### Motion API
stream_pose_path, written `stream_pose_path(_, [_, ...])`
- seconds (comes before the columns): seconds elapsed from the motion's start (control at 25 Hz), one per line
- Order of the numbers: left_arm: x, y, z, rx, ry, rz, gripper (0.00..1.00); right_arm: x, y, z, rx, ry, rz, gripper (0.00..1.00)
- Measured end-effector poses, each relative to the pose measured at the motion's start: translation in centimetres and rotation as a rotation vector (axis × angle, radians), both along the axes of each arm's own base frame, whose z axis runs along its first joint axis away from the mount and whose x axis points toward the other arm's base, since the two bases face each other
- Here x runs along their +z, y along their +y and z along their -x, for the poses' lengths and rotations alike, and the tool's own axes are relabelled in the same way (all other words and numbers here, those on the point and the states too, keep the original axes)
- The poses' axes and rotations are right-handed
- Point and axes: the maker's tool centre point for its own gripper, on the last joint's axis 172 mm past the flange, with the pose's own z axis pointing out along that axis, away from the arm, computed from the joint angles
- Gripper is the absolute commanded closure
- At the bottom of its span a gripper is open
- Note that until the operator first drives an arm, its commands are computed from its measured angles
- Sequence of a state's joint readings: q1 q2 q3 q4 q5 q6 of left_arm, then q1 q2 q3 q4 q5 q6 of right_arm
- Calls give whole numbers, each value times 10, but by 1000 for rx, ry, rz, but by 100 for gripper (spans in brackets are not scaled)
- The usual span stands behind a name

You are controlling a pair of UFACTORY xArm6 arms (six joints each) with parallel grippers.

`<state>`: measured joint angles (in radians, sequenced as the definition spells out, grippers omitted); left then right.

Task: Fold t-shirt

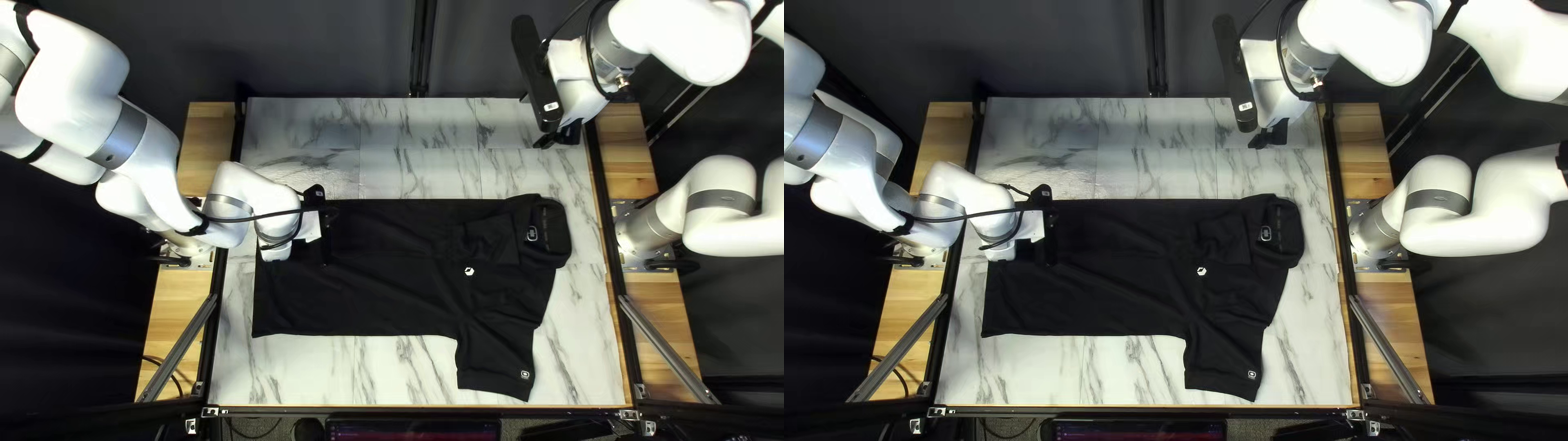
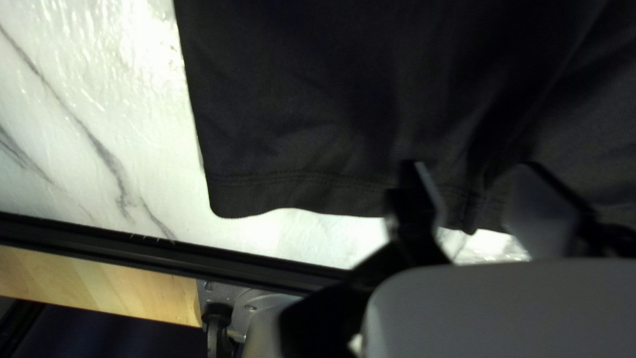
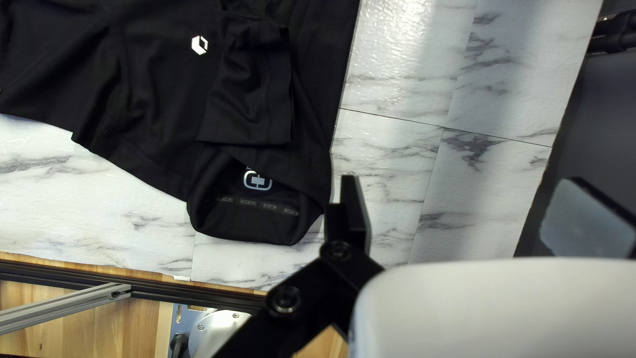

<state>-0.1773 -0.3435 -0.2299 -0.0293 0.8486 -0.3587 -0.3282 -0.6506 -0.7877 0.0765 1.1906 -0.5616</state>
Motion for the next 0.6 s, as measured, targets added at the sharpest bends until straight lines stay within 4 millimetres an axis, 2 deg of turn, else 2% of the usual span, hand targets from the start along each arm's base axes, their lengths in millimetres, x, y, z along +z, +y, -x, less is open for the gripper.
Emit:
stream_pose_path(0.16, [0, 1, 0, 1, -1, 0, 16, 0, 0, 0, 0, 0, 0, 0])
stream_pose_path(0.24, [-1, 2, 0, 2, 0, -1, 32, 0, 0, 0, 0, 0, 0, 0])
stream_pose_path(0.28, [-2, 2, 1, 3, 0, -1, 47, 0, 0, 0, 0, 0, 0, 0])
stream_pose_path(0.36, [-5, 4, 3, 6, 1, 0, 95, 0, 0, 0, 0, 0, 0, 0])
stream_pose_path(0.44, [-7, 5, 4, 9, 2, 1, 100, 0, 0, 0, 0, 0, 0, 0])
stream_pose_path(0.6, [-6, 5, 4, 13, 5, 0, 100, 0, 0, 0, 0, 0, 0, 0])
